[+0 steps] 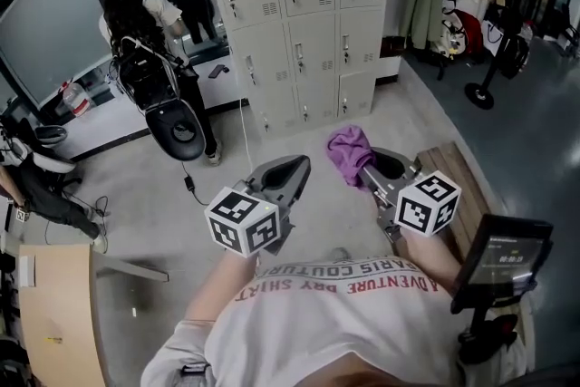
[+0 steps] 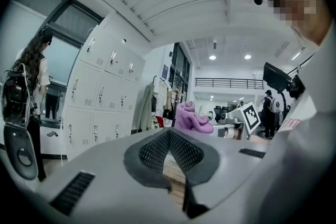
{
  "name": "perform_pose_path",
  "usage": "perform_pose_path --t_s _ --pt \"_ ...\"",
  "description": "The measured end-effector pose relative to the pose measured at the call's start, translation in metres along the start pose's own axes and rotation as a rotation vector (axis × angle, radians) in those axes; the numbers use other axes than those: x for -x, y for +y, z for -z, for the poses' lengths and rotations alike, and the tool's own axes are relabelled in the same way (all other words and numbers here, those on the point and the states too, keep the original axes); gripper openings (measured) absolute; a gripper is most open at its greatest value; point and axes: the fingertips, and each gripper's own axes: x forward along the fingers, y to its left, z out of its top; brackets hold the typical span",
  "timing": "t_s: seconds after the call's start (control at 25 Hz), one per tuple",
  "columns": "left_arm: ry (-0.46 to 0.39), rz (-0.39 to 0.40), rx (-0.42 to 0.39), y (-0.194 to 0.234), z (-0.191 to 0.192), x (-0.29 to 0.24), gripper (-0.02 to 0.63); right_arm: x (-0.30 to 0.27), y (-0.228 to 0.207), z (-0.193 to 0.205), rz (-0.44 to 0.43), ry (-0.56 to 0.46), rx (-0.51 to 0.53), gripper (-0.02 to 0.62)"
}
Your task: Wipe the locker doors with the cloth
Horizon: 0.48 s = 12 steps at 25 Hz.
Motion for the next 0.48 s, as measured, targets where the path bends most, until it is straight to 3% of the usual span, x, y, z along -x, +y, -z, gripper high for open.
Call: perform_pose_path --t_s 0.48 --pt "0.018 -0.007 0.011 -0.003 0.006 0.012 0.0 0.004 0.008 0.01 0.016 0.009 -0.013 0.071"
